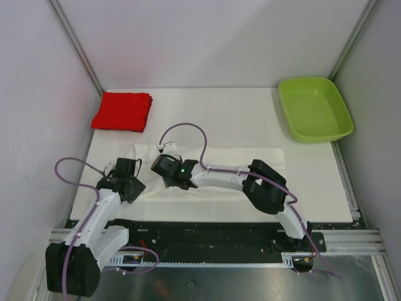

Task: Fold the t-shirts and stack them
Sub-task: Fold the other side of the tshirt into a rectangle

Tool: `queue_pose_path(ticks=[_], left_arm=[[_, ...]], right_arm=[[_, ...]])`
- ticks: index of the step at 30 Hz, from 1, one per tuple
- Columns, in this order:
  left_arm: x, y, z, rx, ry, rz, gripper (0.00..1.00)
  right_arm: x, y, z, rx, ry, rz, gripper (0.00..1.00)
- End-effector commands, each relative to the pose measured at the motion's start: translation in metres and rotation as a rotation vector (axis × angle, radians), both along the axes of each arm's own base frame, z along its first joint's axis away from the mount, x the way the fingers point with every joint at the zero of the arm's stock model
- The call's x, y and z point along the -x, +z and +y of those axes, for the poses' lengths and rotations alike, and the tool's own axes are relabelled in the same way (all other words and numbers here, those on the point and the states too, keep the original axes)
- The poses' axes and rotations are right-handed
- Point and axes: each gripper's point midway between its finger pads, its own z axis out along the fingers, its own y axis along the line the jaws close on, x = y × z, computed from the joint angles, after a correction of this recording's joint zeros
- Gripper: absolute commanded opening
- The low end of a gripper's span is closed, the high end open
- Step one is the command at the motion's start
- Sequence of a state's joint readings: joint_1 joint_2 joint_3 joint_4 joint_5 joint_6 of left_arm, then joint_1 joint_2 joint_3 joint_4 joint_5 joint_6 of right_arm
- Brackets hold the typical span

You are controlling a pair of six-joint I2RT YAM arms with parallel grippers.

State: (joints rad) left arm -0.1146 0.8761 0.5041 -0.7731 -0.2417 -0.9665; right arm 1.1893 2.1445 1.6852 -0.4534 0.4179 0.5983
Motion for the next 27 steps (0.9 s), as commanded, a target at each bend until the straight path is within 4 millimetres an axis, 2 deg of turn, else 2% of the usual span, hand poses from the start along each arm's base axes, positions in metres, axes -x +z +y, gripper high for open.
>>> queue_pose_path(ticks=[1, 4, 9, 14, 20, 27], left_arm=[[0.002, -0.01, 0.004, -0.004, 0.054, 0.014, 0.45], [0.003, -0.014, 0.003, 0.005, 0.05, 0.015, 0.44], [0.002, -0.015, 0.0, 0.017, 0.044, 0.005, 0.38], [0.001, -0.014, -0.001, 0.023, 0.036, -0.005, 0.25], [-0.006, -0.001, -0.005, 0.04, 0.012, -0.052, 0.02], [-0.005, 0.01, -0.011, 0.083, 0.014, -0.091, 0.0]], right_arm=[[-0.005, -0.001, -0.008, 0.045, -0.061, -0.018, 0.47], [-0.004, -0.001, -0.012, 0.048, -0.077, -0.018, 0.39], [-0.004, 0.001, -0.017, 0.041, -0.09, -0.018, 0.19], [-0.002, 0.002, -0.02, 0.042, -0.099, -0.011, 0.02], [0.0, 0.006, -0.025, 0.039, -0.106, -0.01, 0.0], [0.001, 0.012, -0.038, 0.051, -0.13, -0.017, 0.0]])
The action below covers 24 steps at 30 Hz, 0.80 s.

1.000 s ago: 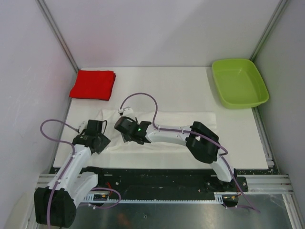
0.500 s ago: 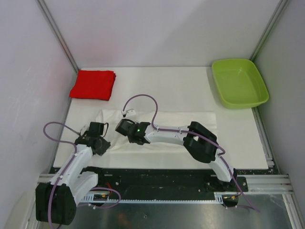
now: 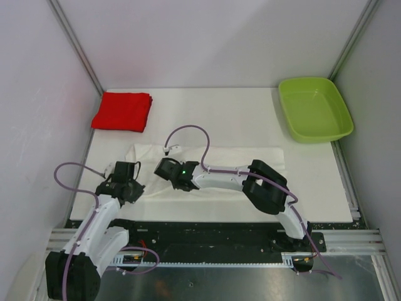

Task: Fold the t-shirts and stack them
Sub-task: Fold the other side of the tshirt into a rectangle

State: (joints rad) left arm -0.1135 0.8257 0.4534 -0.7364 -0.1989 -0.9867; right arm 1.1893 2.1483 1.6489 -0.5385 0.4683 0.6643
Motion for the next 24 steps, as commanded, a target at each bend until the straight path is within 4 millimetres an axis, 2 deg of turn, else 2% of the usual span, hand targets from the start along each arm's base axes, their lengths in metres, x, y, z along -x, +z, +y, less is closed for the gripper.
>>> queue_pose_path(ticks=[1, 9, 16, 24], left_arm=[[-0.005, 0.016, -0.004, 0.04, 0.017, -0.058, 0.0], [0.004, 0.021, -0.01, 0.097, 0.056, -0.08, 0.0], [0.014, 0.009, -0.019, 0.143, 0.048, -0.041, 0.0], [0.015, 0.006, -0.02, 0.136, 0.035, -0.004, 0.0]], right_arm=[[-0.003, 0.034, -0.011, -0.038, -0.055, -0.05, 0.0], [0.0, 0.033, -0.021, -0.029, -0.076, -0.046, 0.0], [-0.002, 0.028, -0.029, -0.004, -0.103, -0.053, 0.0], [0.001, 0.023, -0.026, -0.011, -0.096, -0.038, 0.03]])
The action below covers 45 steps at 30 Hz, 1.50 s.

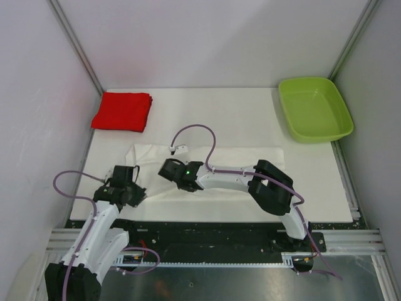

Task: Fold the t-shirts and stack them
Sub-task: Fold the other side of the tshirt into a rectangle

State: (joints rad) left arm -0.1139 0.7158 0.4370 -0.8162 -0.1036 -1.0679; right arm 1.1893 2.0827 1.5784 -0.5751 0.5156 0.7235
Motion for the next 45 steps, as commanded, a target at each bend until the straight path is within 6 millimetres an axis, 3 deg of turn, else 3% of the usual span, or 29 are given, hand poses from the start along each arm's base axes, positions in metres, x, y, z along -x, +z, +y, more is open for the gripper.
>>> queue_pose_path(ticks=[1, 4, 9, 12, 15, 17, 22, 26, 31, 34, 39, 45], left_arm=[[-0.001, 0.002, -0.002, 0.012, 0.006, 0.003, 0.01], [-0.003, 0.006, -0.002, 0.004, -0.005, -0.009, 0.0], [-0.001, 0.007, -0.004, 0.015, -0.008, -0.005, 0.01], [-0.001, 0.01, -0.006, 0.026, -0.028, -0.012, 0.25], [-0.006, 0.025, -0.009, 0.029, -0.058, -0.051, 0.48], [-0.012, 0.043, -0.008, 0.016, -0.07, -0.1, 0.55], [-0.039, 0.089, 0.001, -0.043, -0.056, -0.188, 0.54], [-0.075, 0.099, 0.003, -0.065, -0.004, -0.189, 0.44], [-0.123, 0.079, -0.004, -0.062, 0.03, -0.188, 0.3], [-0.137, 0.059, -0.008, -0.066, 0.037, -0.135, 0.23], [-0.14, 0.026, 0.002, -0.127, 0.087, -0.062, 0.19], [-0.124, -0.008, 0.009, -0.151, 0.124, 0.022, 0.16]], right_arm=[[-0.002, 0.018, -0.002, -0.032, -0.027, -0.031, 0.05], [-0.003, 0.022, -0.004, -0.04, -0.023, -0.03, 0.13], [-0.003, 0.029, -0.005, -0.052, -0.013, -0.034, 0.15], [-0.004, 0.032, -0.009, -0.054, -0.015, -0.036, 0.19], [-0.005, 0.039, -0.013, -0.066, -0.015, -0.041, 0.32], [-0.007, 0.052, -0.017, -0.083, -0.011, -0.056, 0.39], [-0.026, 0.081, -0.041, -0.115, -0.028, -0.094, 0.46], [-0.044, 0.084, -0.069, -0.12, -0.054, -0.089, 0.46], [-0.063, 0.077, -0.105, -0.103, -0.089, -0.08, 0.46], [-0.073, 0.069, -0.131, -0.098, -0.125, -0.065, 0.45], [-0.087, 0.05, -0.173, -0.065, -0.186, -0.039, 0.46], [-0.093, 0.035, -0.22, -0.047, -0.263, -0.008, 0.45]])
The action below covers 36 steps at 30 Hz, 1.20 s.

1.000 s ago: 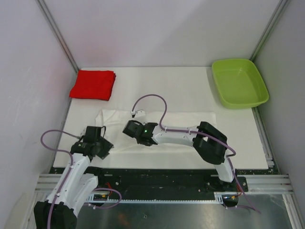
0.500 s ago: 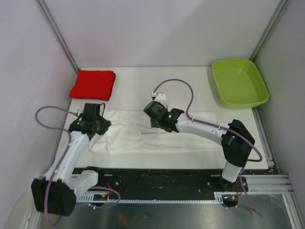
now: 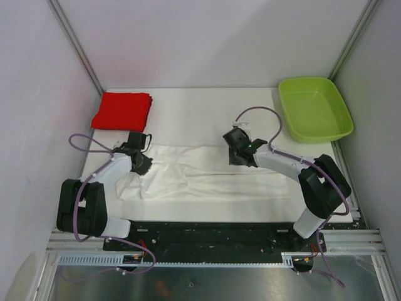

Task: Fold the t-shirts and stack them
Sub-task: Fold the other side of the tshirt into a rectangle

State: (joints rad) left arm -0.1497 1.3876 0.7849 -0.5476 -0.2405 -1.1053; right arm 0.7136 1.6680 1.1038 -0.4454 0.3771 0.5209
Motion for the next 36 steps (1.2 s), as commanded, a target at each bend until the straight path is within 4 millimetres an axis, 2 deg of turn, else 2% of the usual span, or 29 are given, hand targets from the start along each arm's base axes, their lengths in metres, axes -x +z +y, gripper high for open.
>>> queue_pose_path(ticks=[1, 6, 9, 11, 13, 20, 23, 26, 29, 32, 36], left_arm=[[0.002, -0.012, 0.011, -0.043, 0.071, -0.013, 0.16], [0.01, -0.019, 0.013, -0.052, 0.065, 0.005, 0.16], [0.006, -0.007, 0.007, -0.038, 0.033, -0.034, 0.15], [0.001, 0.009, 0.003, -0.04, 0.002, -0.083, 0.17], [0.005, 0.016, 0.0, -0.026, -0.009, -0.104, 0.18], [0.03, 0.012, -0.002, 0.034, 0.028, -0.115, 0.2], [0.038, 0.011, -0.004, 0.051, 0.024, -0.117, 0.2], [0.044, 0.011, -0.005, 0.063, 0.02, -0.12, 0.19], [0.05, 0.008, -0.005, 0.067, 0.016, -0.112, 0.19], [0.053, 0.005, -0.006, 0.073, 0.013, -0.105, 0.19], [0.054, 0.005, -0.008, 0.083, 0.006, -0.104, 0.19]], right_arm=[[-0.009, 0.016, -0.023, -0.04, -0.028, -0.045, 0.45], [-0.009, 0.016, -0.037, -0.039, -0.042, -0.045, 0.45], [-0.011, 0.016, -0.034, -0.059, -0.033, -0.048, 0.45], [-0.013, 0.022, -0.017, -0.128, -0.002, -0.062, 0.45], [-0.015, 0.026, 0.006, -0.194, 0.032, -0.07, 0.44], [0.003, 0.021, 0.11, -0.322, 0.182, -0.045, 0.37], [0.007, 0.014, 0.145, -0.372, 0.21, -0.039, 0.35], [0.008, 0.001, 0.165, -0.399, 0.218, -0.019, 0.33], [0.01, -0.009, 0.176, -0.395, 0.225, -0.008, 0.32], [0.012, -0.006, 0.182, -0.386, 0.227, -0.024, 0.31], [0.006, 0.007, 0.181, -0.381, 0.21, -0.059, 0.29]])
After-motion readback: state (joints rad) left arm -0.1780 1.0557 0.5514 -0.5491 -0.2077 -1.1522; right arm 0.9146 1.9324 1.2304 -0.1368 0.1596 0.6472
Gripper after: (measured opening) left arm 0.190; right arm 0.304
